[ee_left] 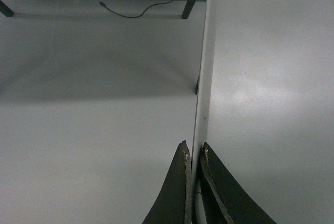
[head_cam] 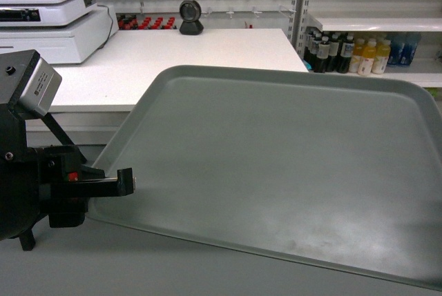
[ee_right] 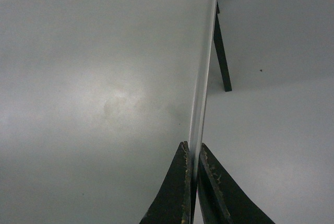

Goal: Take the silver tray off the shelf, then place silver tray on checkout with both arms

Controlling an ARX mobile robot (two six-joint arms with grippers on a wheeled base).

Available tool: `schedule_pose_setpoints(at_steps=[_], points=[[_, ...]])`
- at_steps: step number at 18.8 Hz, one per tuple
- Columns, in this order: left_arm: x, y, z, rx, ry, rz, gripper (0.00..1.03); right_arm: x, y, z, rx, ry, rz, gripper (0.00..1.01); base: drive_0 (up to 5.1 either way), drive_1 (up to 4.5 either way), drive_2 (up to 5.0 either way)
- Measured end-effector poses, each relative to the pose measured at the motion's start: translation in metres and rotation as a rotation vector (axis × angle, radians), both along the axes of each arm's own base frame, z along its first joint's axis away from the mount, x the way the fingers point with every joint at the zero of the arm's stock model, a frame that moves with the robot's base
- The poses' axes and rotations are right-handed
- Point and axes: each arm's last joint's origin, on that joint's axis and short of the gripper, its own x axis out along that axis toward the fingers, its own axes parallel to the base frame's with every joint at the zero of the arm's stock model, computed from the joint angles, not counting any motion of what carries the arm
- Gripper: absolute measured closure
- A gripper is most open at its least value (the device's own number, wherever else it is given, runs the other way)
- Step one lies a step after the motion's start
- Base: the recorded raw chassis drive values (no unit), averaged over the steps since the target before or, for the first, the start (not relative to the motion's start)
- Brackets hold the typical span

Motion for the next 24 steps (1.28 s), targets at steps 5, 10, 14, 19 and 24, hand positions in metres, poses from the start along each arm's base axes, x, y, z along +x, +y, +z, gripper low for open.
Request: schedule_pose_setpoints(at_steps=[5, 10, 14, 19, 24], points=[[-0.0001, 0.0001, -0.0002, 0.001, 0.002, 0.001, 1.0, 0.0, 0.0, 0.0, 0.0, 0.0, 0.0, 0.99, -4.9, 3.08, 1.6], [0.0001, 0.0012, -0.0005, 0.002, 0.004, 0.005, 1.0, 0.0, 0.0004, 0.0001, 0.001, -0.001, 0.003, 0.99, -0.8, 0.75, 0.0], [0.0001, 0.0013, 0.0001, 0.001, 0.001, 0.004, 1.0, 0.0, 0.0003, 0.0001, 0.001, -0.001, 0.002, 0.99, 0.0, 0.0, 0.0], [0.0002, 0.0012, 0.0003, 0.0, -0.001, 0.003, 1.0, -0.0002, 0.0, -0.0002, 0.001, 0.001, 0.001, 0.99, 0.0, 4.11, -4.0], [0.0003, 0.0011, 0.0004, -0.001, -0.003, 0.004, 1.0, -0.0001, 0.0, 0.0, 0.001, -0.001, 0.001, 0.99, 0.1, 4.26, -4.0]])
